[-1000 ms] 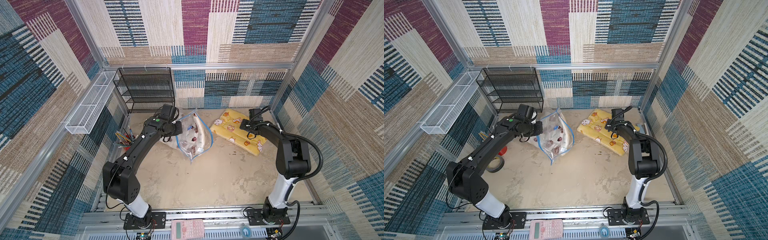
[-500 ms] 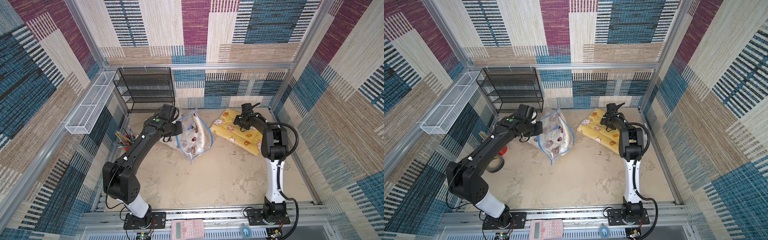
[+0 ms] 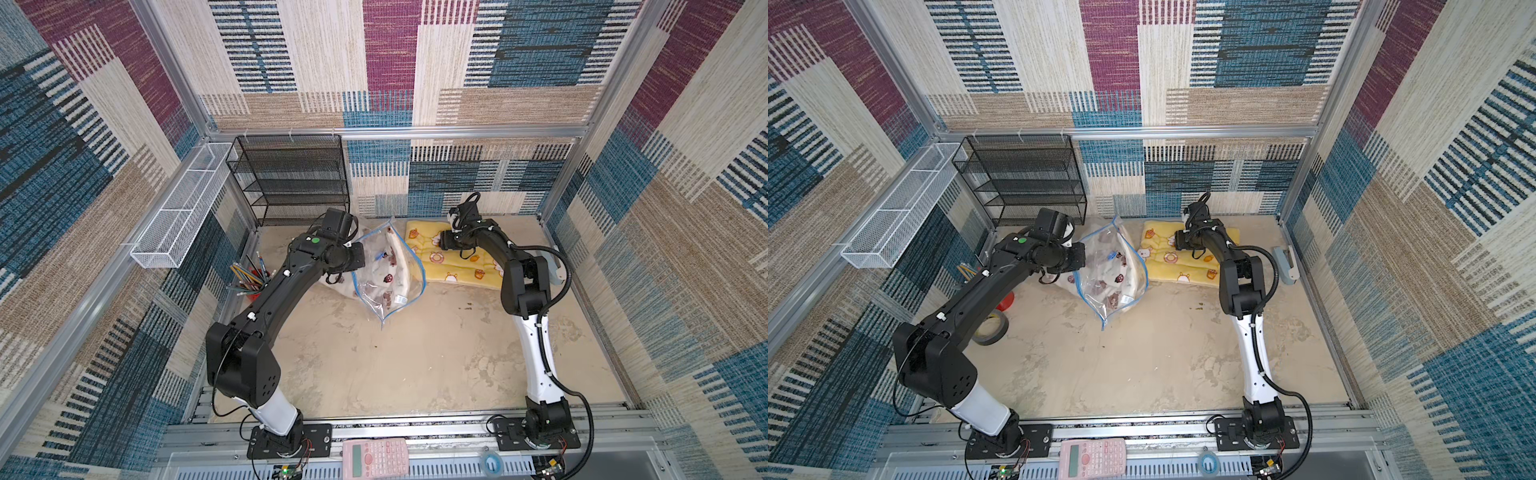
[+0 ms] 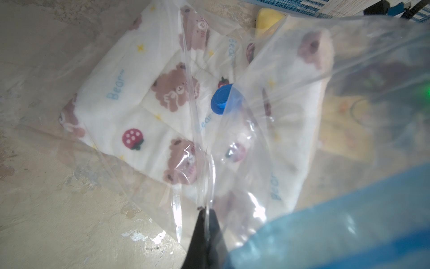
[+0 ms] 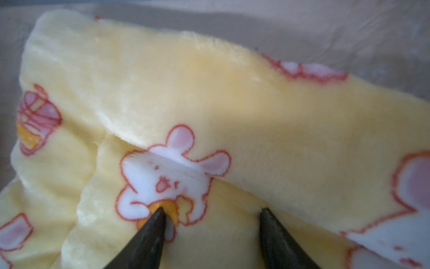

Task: Take the blanket out of the vacuum bag
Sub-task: Adjust the blanket at the center of the board.

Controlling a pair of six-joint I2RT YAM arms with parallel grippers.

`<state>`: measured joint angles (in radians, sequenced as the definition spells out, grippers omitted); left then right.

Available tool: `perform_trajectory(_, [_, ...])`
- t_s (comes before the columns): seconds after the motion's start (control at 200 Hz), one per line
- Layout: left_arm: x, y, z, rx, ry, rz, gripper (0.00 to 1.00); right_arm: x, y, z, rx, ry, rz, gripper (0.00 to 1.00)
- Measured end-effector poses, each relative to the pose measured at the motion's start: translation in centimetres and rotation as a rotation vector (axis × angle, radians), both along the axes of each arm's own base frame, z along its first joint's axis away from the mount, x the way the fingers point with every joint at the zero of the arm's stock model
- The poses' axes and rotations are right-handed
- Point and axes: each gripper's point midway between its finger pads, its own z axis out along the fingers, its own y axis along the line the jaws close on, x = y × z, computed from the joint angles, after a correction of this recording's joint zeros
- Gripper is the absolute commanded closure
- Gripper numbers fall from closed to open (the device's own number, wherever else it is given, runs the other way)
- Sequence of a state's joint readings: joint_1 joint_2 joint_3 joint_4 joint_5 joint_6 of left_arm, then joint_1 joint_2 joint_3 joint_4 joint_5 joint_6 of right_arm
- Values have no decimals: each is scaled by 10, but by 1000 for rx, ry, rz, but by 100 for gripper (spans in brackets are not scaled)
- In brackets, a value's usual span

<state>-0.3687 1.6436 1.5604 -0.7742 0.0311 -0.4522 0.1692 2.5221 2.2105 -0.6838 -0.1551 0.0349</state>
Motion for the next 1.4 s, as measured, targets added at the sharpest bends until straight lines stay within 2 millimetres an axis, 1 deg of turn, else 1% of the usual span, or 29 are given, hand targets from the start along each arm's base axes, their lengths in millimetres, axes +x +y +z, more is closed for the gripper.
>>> perform_trajectory(0.065, [0, 0, 0, 0, 0, 0, 100, -3, -9, 5, -41, 1, -19, 27])
perform_trajectory(0.13, [0, 0, 0, -1, 0, 0, 100, -7, -20, 17, -79, -10, -46, 26])
perform_trajectory(0.2, [0, 0, 0, -1, 0, 0, 100, -14, -27, 38, -83, -33, -80, 25])
perform_trajectory(0.306, [0, 0, 0, -1, 0, 0, 100, -34, -30, 81, -47, -90, -129, 26])
perform_trajectory(0.346, [0, 0, 0, -1, 0, 0, 100, -43, -31, 93, -23, -106, -154, 27])
perform_trajectory(0.381, [0, 0, 0, 0, 1, 0, 100, -52, -29, 96, 0, -107, -168, 27])
perform_trajectory(0.411, [0, 0, -1, 0, 2, 0, 100, -58, -28, 93, 19, -100, -177, 27])
perform_trajectory(0.446, [0, 0, -1, 1, 3, 0, 100, -68, -25, 84, 35, -73, -187, 27])
perform_trajectory(0.531, [1, -1, -2, 0, 5, -1, 100, -91, -16, 52, 44, 18, -198, 28])
perform_trajectory(0.571, [0, -1, -2, 0, 5, -1, 100, -97, -12, 43, 45, 45, -202, 29])
perform_trajectory(0.621, [0, -1, -2, 0, 5, -1, 100, -99, -7, 39, 52, 55, -201, 30])
perform_trajectory(0.676, [0, -1, -2, 0, 5, -1, 100, -94, -5, 33, 57, 53, -207, 31])
perform_trajectory(0.806, [0, 0, -2, 0, 4, -1, 100, -85, -16, 4, -5, 86, -245, 32])
perform_trajectory(0.886, [0, 0, -2, 0, 4, -1, 100, -77, -21, -3, -38, 83, -261, 33])
perform_trajectory(0.992, [0, 0, -1, 0, 3, -1, 100, -67, -28, -8, -70, 76, -270, 33])
perform_trajectory(1.047, [0, 0, -1, 0, 3, -1, 100, -58, -33, -9, -76, 64, -282, 33])
perform_trajectory(1.237, [0, 0, -1, 1, 3, 0, 100, -24, -62, -10, -95, 13, -333, 34])
perform_trajectory(1.397, [1, 0, -1, 1, 3, 0, 100, -8, -81, -8, -119, -9, -320, 33])
